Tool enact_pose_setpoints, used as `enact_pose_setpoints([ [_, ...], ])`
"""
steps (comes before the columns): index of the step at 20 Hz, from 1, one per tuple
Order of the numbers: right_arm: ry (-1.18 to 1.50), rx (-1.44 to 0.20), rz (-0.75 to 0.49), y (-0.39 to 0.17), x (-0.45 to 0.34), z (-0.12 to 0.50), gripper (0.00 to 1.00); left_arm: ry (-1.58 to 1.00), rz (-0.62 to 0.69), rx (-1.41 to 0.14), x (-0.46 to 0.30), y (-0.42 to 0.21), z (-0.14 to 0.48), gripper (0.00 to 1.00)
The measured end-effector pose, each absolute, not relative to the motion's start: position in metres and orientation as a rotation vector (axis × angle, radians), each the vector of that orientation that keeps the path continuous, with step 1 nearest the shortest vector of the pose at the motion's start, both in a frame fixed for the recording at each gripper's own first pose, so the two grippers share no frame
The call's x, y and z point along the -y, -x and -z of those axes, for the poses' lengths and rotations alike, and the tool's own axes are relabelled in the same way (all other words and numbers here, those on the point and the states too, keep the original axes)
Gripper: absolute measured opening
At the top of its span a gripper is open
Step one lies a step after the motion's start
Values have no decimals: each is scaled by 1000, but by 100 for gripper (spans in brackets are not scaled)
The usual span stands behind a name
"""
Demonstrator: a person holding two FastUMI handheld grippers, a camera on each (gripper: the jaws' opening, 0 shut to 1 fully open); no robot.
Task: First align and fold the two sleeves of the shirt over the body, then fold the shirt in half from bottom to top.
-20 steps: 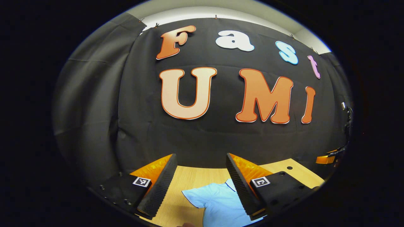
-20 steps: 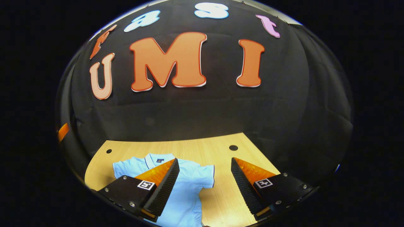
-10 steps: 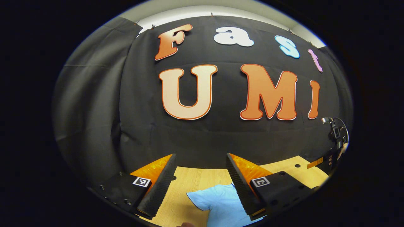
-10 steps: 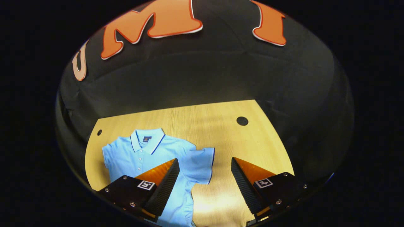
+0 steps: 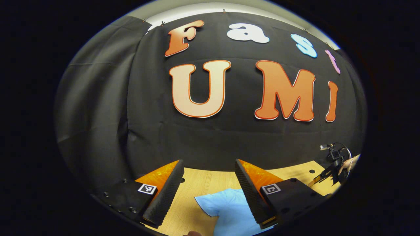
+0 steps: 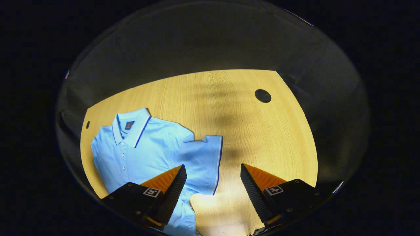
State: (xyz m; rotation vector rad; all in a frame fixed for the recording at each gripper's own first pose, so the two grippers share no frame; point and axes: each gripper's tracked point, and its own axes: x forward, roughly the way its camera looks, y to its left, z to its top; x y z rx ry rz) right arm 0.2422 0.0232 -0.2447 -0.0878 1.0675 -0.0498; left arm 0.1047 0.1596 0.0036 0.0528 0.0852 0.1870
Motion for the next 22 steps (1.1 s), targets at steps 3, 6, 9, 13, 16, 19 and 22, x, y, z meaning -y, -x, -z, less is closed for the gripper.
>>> enact_pose_setpoints([
  [3,110,-1114,65,-248,-18,267,99,-60,-201,-91,-161,-103,0,100],
  [6,86,-1155,69,-251,-17,279,97,-64,-211,-99,-162,-102,4,100],
  [9,70,-1182,48,-252,-21,289,89,-65,-224,-110,-163,-101,10,100],
  [13,97,-1196,63,-253,-20,299,72,-72,-239,-119,-164,-99,14,100],
  [16,88,-1223,56,-251,-22,305,59,-74,-247,-121,-165,-98,14,100],
  [19,67,-1219,70,-254,-25,304,45,-75,-252,-122,-165,-97,17,100],
  [22,39,-1227,93,-255,-25,304,18,-76,-254,-124,-163,-96,18,98],
])
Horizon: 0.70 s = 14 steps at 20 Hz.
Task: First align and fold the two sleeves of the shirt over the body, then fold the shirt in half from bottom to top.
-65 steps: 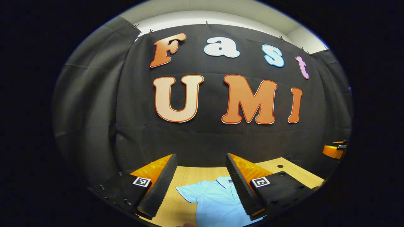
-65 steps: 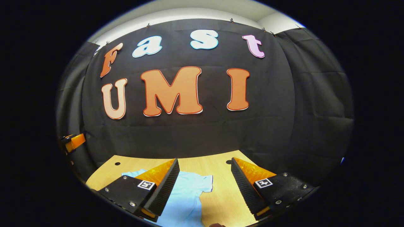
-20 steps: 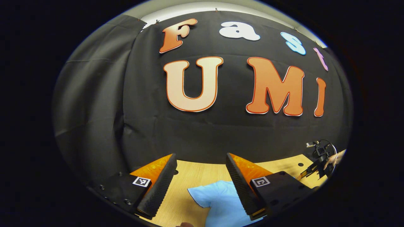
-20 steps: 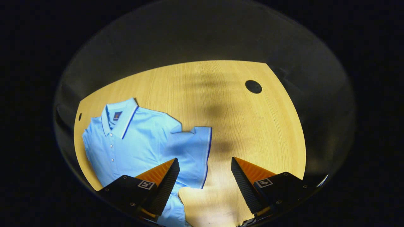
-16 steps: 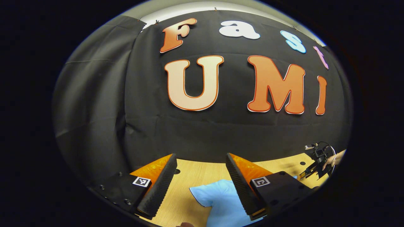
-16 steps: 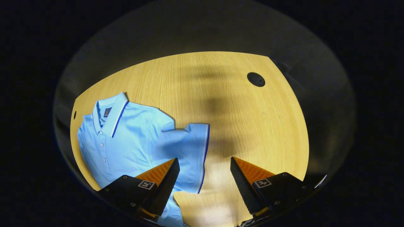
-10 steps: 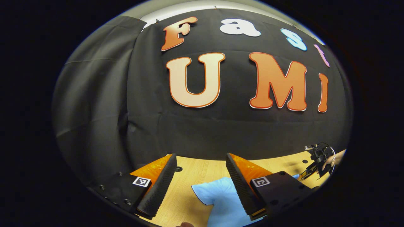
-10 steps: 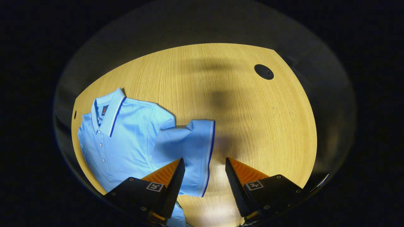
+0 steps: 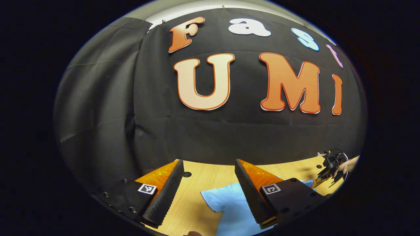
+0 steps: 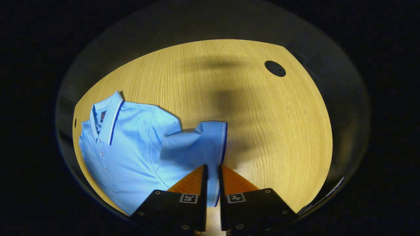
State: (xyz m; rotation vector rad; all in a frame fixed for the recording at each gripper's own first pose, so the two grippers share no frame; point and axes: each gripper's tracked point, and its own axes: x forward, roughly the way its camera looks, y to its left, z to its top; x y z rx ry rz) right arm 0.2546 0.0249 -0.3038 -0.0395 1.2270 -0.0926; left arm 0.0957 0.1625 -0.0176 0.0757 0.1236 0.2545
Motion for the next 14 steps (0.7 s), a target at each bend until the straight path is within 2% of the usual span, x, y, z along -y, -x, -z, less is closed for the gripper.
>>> enact_pose_setpoints([
  [1,36,-1225,94,-254,-26,303,11,-74,-256,-122,-163,-96,18,100],
  [2,43,-1222,89,-253,-26,303,6,-71,-257,-122,-163,-95,18,98],
  [4,76,-1192,86,-255,-26,298,2,-65,-259,-119,-165,-92,17,98],
  [9,74,-1080,34,-251,-55,255,1,-62,-247,-121,-176,-96,19,100],
  [14,122,-972,-22,-241,-105,213,0,-81,-176,-126,-185,-108,14,100],
])
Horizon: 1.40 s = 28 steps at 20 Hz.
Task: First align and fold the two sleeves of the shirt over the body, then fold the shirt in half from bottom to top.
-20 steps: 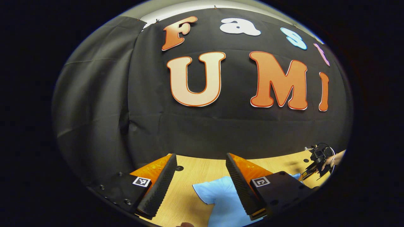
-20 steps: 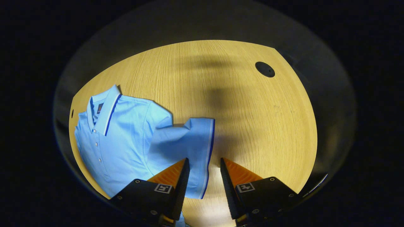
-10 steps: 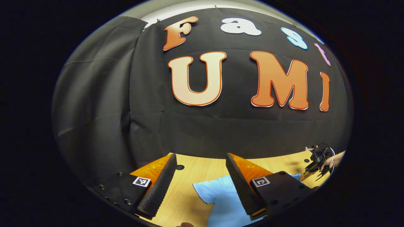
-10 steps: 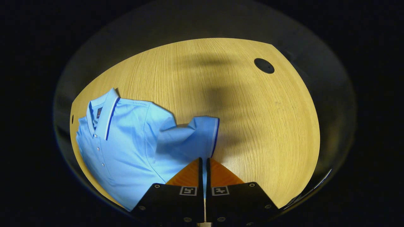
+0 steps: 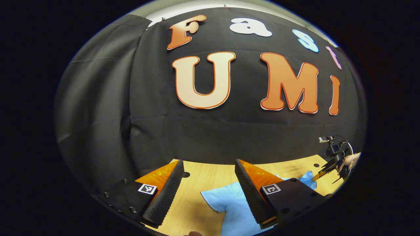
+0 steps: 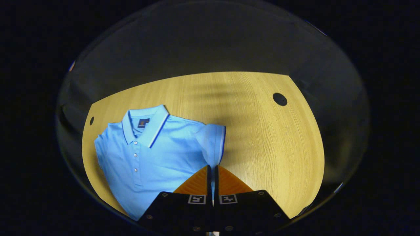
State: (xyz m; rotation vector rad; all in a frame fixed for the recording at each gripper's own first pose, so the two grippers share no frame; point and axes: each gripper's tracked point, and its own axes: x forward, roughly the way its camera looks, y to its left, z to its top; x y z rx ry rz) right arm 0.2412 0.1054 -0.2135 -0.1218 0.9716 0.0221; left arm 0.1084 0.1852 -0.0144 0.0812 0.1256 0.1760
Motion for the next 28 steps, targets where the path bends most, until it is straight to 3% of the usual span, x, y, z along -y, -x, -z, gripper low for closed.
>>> enact_pose_setpoints([
  [8,266,-895,-125,-226,-200,188,0,-75,-143,-123,-237,-109,8,100],
  [17,181,-955,-248,-200,-283,215,3,-51,-188,-168,-290,-100,28,100],
  [21,106,-967,-320,-188,-310,211,20,-60,-200,-183,-295,-102,35,100],
  [22,101,-957,-332,-187,-314,210,37,-60,-200,-189,-295,-104,37,100],
  [23,109,-938,-337,-187,-315,208,41,-56,-200,-198,-294,-106,39,100],
  [24,121,-917,-337,-188,-312,206,65,-50,-198,-208,-292,-107,43,100],
  [25,128,-900,-332,-188,-309,201,74,-44,-195,-220,-290,-111,49,100],
  [26,130,-888,-322,-187,-306,197,90,-42,-193,-237,-287,-115,53,100],
  [28,123,-851,-293,-187,-296,183,98,-51,-191,-284,-281,-126,66,100],
])
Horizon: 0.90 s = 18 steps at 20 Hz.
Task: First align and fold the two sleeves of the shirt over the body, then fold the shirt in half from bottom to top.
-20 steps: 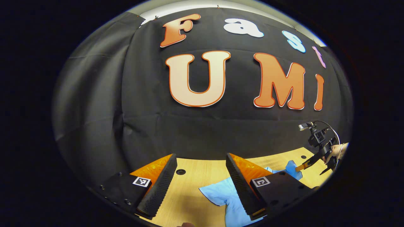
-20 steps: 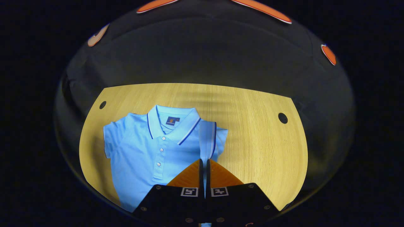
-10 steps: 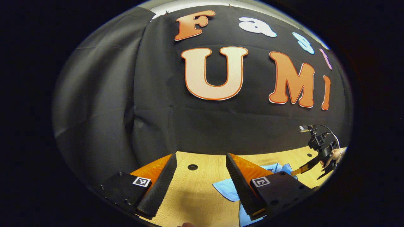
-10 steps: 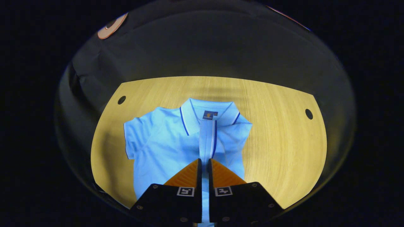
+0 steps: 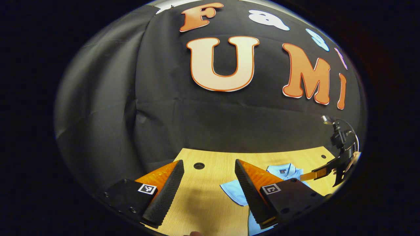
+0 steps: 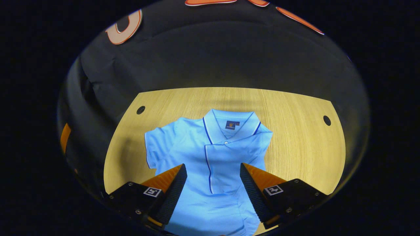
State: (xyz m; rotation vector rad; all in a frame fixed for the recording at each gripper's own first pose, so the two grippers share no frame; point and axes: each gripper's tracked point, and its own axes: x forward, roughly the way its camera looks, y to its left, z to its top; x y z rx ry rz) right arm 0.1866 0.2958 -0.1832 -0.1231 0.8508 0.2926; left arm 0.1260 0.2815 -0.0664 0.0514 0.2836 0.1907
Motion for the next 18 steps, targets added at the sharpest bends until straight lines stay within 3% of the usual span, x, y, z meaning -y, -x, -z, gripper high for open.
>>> enact_pose_setpoints([
  [8,127,-783,-321,-171,-269,145,98,31,-122,-555,-251,-171,137,100],
  [18,98,-798,-345,-167,-233,138,98,47,-127,-929,-238,-213,236,100],
])
